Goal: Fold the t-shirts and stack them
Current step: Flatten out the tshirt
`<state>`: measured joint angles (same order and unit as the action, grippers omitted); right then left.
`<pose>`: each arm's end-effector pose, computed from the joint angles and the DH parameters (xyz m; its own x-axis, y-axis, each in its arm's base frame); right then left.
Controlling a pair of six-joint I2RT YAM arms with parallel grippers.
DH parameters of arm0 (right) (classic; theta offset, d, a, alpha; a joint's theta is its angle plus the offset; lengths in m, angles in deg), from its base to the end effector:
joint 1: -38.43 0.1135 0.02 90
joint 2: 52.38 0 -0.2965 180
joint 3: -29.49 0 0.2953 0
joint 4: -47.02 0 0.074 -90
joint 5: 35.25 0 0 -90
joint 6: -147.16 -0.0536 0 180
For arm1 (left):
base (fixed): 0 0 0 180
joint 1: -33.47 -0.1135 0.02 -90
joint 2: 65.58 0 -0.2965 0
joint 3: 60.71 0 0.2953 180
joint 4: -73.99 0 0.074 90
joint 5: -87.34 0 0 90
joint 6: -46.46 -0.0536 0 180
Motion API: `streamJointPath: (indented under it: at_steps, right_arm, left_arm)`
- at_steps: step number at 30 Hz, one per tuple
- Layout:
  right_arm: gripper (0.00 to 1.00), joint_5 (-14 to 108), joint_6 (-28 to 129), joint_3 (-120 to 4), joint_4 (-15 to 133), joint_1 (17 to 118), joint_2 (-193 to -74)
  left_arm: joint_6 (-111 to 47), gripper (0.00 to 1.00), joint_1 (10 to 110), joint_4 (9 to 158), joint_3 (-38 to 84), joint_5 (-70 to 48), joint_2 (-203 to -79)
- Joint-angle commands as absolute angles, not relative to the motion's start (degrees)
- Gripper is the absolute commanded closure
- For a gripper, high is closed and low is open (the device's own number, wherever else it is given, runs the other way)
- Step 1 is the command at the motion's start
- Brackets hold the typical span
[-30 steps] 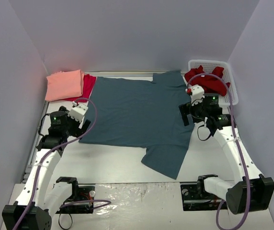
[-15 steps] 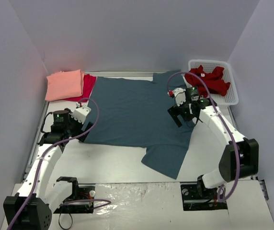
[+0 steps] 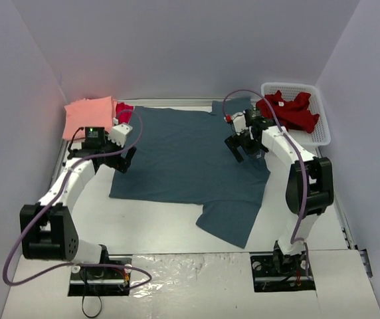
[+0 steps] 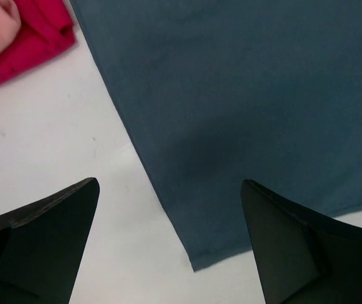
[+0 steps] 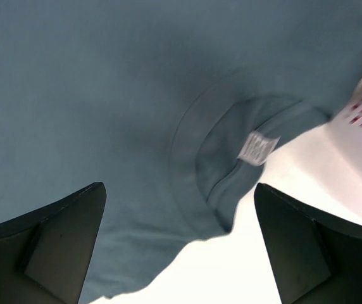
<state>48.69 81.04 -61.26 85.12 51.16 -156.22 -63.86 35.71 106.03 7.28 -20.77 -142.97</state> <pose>0.4458 0.1065 0.2353 -0.5802 -0.5438 -0.6064 -0.5671 0.8041 -0.1785 0.3394 -0.0299 0.2719 -0.5264 0.3509 -0.7744 0.4828 0.8731 0.0674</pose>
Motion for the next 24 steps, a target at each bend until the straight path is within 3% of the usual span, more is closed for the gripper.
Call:
streamJointPath:
  at_steps: [1, 10, 24]
  right_arm:
    - [0.0, 50.2, 79.9, -67.8, 86.1, 50.8, -159.9]
    - [0.0, 44.0, 75.4, -84.1, 90.7, 46.8, -174.5]
    - [0.0, 47.3, 74.9, -91.6, 91.0, 45.0, -184.0]
  left_arm:
    - [-61.2, 0.06, 36.0, 104.9, 15.4, -25.7, -149.3]
    - [-57.3, 0.06, 36.6, 108.9, 29.8, -29.2, -167.3]
    - [-58.3, 0.06, 40.9, 109.9, 37.9, -27.7, -180.4]
